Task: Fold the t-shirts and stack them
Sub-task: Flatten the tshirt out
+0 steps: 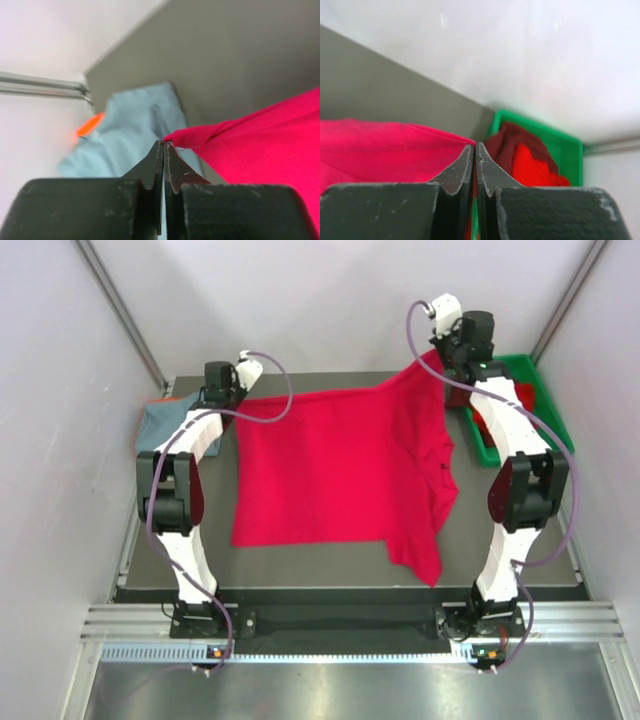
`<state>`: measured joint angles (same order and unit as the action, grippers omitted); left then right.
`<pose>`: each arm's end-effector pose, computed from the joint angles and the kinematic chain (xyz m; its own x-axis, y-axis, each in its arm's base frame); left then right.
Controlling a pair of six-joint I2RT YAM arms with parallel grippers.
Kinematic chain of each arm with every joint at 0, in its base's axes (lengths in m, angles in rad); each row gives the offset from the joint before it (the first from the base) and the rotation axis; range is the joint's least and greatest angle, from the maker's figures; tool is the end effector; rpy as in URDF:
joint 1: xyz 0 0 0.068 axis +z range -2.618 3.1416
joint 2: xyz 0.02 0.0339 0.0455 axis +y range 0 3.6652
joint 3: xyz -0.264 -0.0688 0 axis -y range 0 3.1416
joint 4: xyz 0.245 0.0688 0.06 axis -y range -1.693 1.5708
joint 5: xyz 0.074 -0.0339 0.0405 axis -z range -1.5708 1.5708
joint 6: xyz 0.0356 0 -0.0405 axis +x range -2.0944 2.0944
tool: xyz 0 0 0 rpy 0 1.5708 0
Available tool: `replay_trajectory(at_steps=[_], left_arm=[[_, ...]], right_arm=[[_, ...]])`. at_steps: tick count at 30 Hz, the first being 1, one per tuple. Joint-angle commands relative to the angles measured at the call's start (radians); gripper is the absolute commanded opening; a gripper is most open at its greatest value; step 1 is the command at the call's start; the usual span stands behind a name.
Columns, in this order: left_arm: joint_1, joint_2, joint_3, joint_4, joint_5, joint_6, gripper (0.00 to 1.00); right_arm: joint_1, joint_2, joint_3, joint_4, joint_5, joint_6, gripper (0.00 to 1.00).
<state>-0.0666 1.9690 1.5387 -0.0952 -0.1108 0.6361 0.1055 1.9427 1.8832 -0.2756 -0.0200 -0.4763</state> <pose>0.4639 -0.0270 0.2543 -0.4200 0.6197 -0.6629 0.2738 0.7830 0.5585 0.4649 0.0499 0.3687 -0.2338 -0.4857 -0.8423 -0.2602 0.8659 -0.4271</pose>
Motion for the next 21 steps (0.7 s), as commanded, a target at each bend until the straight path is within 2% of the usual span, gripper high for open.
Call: replay_trajectory(at_steps=[1, 5, 7, 13, 21], left_arm=[[0.004, 0.004, 0.073, 0.116, -0.049, 0.033, 0.00], [-0.002, 0.083, 0.170, 0.147, -0.088, 0.096, 0.00], [0.001, 0.129, 0.236, 0.129, -0.124, 0.067, 0.00], [0.004, 0.223, 0.296, 0.170, -0.225, 0.086, 0.00], [0.007, 0.267, 0.343, 0.259, -0.244, 0.109, 0.00]], right_arm=[[0.016, 0.042, 0.096, 0.121, 0.017, 0.010, 0.00], [0.022, 0.183, 0.227, 0.125, 0.015, 0.018, 0.00], [0.023, 0.228, 0.257, 0.134, 0.038, 0.010, 0.00], [0.037, 0.275, 0.228, 0.148, 0.061, -0.013, 0.00], [0.072, 0.311, 0.275, 0.191, 0.081, -0.028, 0.00]])
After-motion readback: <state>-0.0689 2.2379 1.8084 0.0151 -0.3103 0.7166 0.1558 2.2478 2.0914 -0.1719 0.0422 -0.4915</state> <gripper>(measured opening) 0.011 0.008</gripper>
